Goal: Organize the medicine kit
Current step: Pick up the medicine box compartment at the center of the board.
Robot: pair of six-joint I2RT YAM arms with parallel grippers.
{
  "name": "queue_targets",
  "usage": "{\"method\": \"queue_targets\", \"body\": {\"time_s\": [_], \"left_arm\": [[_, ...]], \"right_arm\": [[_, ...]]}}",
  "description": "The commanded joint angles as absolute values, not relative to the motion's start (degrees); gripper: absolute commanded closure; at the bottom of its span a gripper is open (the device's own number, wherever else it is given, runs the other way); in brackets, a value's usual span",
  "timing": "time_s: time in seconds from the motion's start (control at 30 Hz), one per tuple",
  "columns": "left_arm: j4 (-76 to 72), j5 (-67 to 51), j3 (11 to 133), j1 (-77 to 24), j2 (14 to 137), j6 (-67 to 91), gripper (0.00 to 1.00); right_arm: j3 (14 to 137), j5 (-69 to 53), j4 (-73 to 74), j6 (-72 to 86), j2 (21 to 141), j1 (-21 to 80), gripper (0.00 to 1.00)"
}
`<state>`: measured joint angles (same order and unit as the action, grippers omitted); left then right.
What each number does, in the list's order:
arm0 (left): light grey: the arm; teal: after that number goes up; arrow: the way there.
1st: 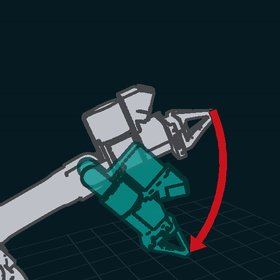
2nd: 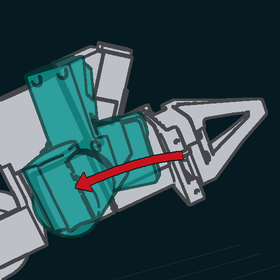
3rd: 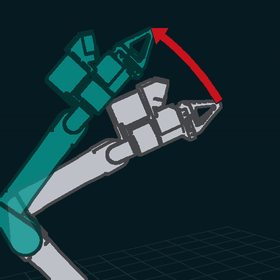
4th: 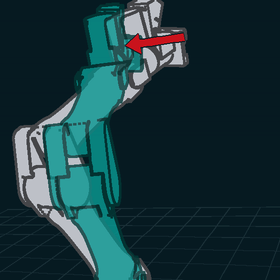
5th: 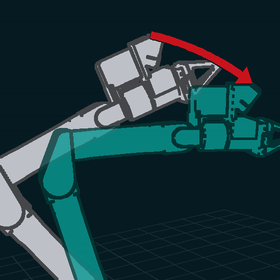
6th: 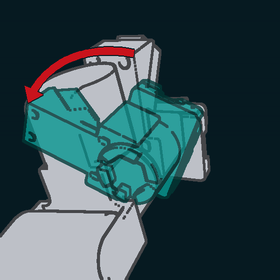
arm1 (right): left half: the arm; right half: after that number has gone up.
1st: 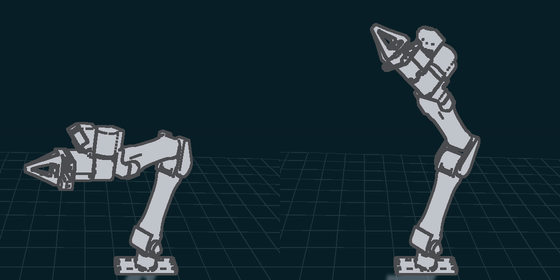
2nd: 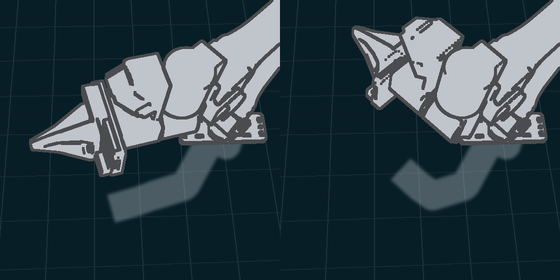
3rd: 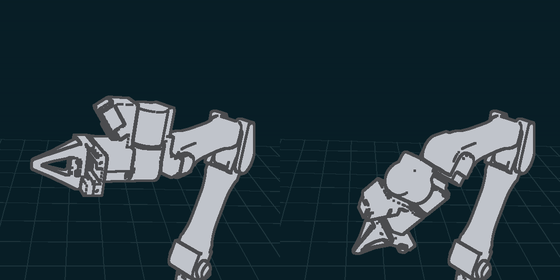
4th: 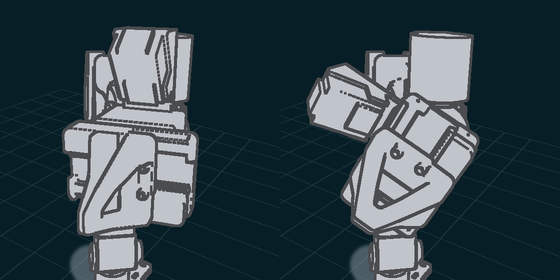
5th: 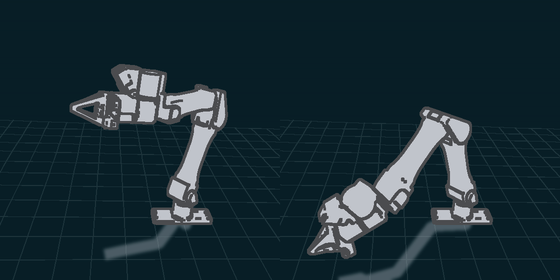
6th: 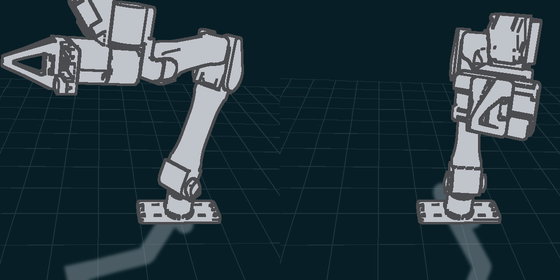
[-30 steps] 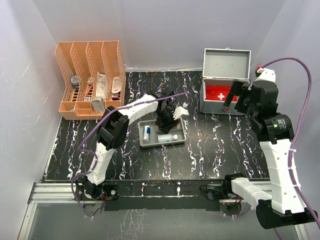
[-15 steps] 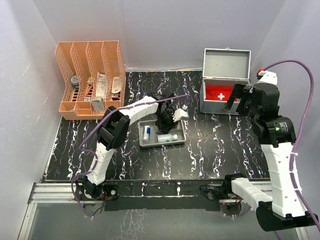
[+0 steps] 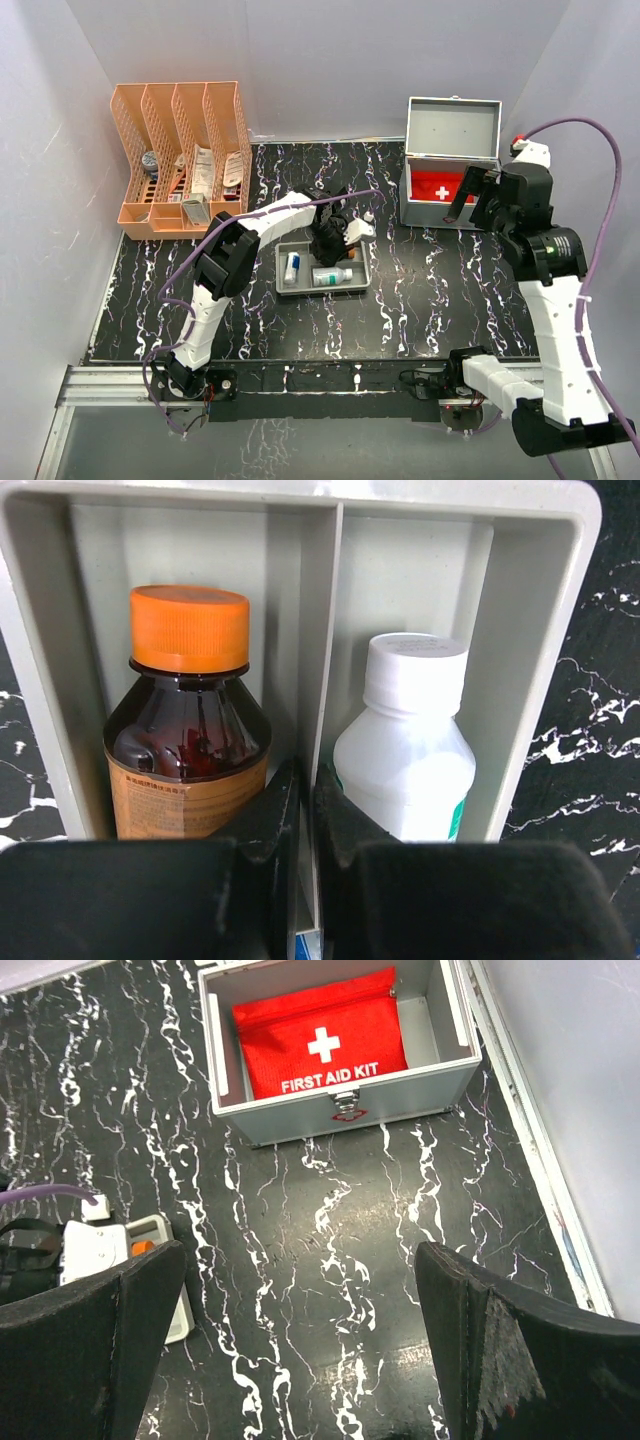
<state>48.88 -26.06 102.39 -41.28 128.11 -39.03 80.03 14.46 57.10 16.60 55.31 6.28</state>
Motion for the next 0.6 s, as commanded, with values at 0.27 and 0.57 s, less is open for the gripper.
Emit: {"method": "queue_targets", "body": {"time_s": [0.27,0.57], "left_arm": [[59.4,-28.3,103.6,-39.7,129.2,-38.5,1.0],[56.9,-29.1,100.9,-39.6,127.3,-36.0,1.0]], "right_arm": [[88.7,14.1,51.8,11.8,77.4,4.1,0.02],[97.6,5.8,48.4,7.5,92.4,0.4,0.19]]}}
